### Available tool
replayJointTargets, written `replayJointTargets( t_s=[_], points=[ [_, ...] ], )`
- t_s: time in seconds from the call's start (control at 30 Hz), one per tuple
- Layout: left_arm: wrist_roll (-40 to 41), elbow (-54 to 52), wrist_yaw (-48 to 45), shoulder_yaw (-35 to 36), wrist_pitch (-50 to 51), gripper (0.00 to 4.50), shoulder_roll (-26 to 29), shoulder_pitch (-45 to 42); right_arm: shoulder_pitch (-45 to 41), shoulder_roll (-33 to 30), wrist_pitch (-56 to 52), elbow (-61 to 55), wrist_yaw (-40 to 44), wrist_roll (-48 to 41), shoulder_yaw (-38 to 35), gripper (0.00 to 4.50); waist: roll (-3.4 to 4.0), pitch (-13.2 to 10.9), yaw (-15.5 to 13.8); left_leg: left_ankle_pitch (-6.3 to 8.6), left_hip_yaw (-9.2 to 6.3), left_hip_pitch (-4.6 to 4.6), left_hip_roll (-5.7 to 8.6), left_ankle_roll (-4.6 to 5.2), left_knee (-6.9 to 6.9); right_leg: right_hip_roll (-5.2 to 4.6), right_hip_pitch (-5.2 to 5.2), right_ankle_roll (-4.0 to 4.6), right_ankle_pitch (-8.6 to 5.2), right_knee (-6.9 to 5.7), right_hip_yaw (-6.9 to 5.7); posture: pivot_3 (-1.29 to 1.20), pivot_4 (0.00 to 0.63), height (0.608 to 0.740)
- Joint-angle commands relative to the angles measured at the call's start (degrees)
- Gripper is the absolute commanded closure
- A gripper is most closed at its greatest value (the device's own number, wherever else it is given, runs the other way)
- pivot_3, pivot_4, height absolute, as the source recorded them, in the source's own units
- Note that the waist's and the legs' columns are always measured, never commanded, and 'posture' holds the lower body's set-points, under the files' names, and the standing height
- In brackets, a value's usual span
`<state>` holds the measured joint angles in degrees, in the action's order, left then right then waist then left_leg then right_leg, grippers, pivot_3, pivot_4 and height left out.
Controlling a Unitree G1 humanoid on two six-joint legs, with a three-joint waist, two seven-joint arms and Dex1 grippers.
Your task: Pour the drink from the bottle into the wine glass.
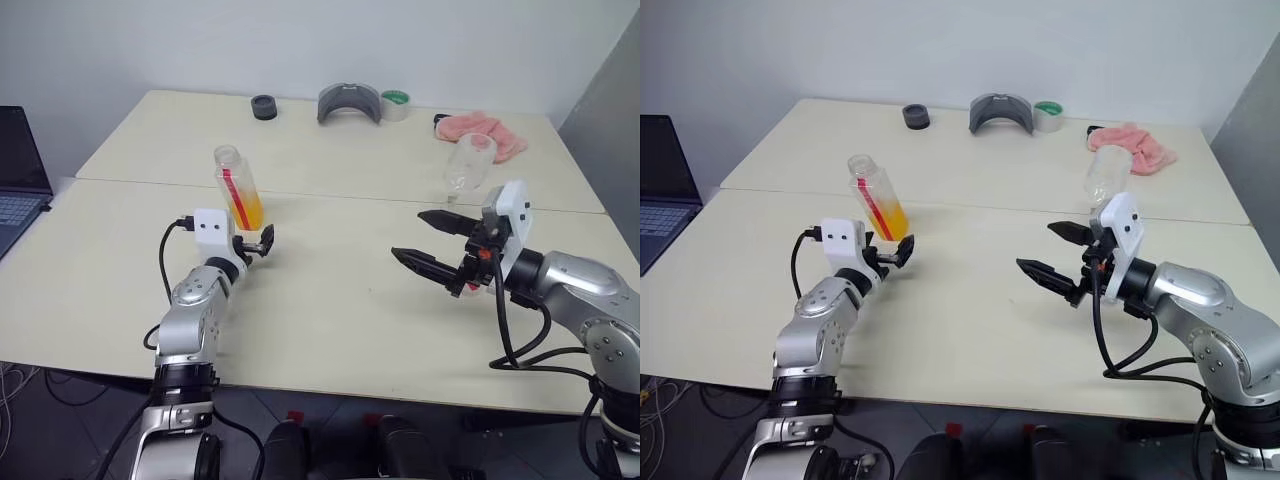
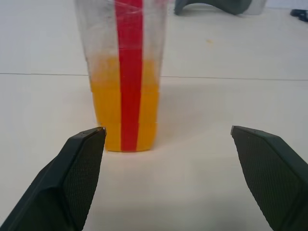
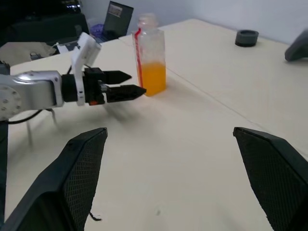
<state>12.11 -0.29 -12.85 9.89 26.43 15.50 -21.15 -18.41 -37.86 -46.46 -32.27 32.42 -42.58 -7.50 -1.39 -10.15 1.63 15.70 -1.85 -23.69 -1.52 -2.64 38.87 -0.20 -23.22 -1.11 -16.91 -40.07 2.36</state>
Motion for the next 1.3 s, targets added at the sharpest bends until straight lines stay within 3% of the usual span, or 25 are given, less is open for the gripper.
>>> replayJointTargets(
  t_s=[0.03, 0.13, 0.27, 0.57, 0.83, 1.3],
  points=[
    [1.4, -8.9, 0.1, -1.0, 4.1, 0.01, 0.2, 1.4, 1.5, -0.2, 3.1, 2.1, -3.7, 5.8, -1.4, 0.0, -0.02, 0.0, 0.0, 0.0, 0.0, 0.01, 0.0, 0.0, 0.0, 0.02, 0.0, 0.0, 0.0, 0.0, 0.0, 0.0, 0.15, 0.74],
    [6.0, -15.0, -4.0, -2.6, 7.5, 0.01, -0.1, 2.0, 1.3, 0.8, 6.7, 8.5, -7.8, 13.2, -0.1, 0.0, -0.03, 0.0, 0.0, -0.01, 0.05, 0.04, 0.02, -0.01, 0.01, 0.05, 0.03, -0.02, 0.01, 0.0, 0.02, 0.0, 0.15, 0.74],
    [11.1, -20.4, -15.0, -8.3, 10.6, 0.01, 3.9, 2.9, -1.5, 5.7, 14.1, 21.3, -14.0, 22.6, 1.9, 0.0, -0.01, 0.1, 0.1, -0.02, 0.22, 0.15, 0.03, -0.04, -0.02, 0.12, 0.05, -0.04, 0.02, -0.02, 0.08, 0.0, 0.15, 0.74],
    [24.7, -27.2, -27.1, -8.8, 17.8, 0.01, 10.2, 0.1, -7.1, 11.1, 20.0, 35.3, -16.8, 26.6, -0.8, 0.0, 0.03, 0.1, 0.2, -0.02, 0.41, 0.32, -0.06, -0.03, -0.09, 0.24, 0.06, -0.04, 0.02, -0.06, 0.26, 0.0, 0.15, 0.74],
    [24.8, -21.8, -27.4, -6.7, 16.3, 0.01, 12.7, -3.3, -14.9, 16.9, 27.1, 47.9, -17.2, 28.6, -0.2, 0.0, 0.04, 0.1, 0.4, -0.01, 0.43, 0.37, -0.07, -0.03, -0.11, 0.26, 0.07, -0.03, 0.02, -0.07, 0.29, 0.0, 0.15, 0.74],
    [26.1, -25.0, -23.0, -6.3, 17.2, 0.01, 12.2, -2.4, -27.7, 21.6, 41.2, 73.8, -20.5, 33.1, -1.0, 0.0, 0.05, 0.1, 0.4, -0.02, 0.46, 0.36, -0.05, -0.03, -0.11, 0.2, 0.06, -0.03, 0.02, -0.07, 0.31, 0.0, 0.15, 0.74]
  ],
)
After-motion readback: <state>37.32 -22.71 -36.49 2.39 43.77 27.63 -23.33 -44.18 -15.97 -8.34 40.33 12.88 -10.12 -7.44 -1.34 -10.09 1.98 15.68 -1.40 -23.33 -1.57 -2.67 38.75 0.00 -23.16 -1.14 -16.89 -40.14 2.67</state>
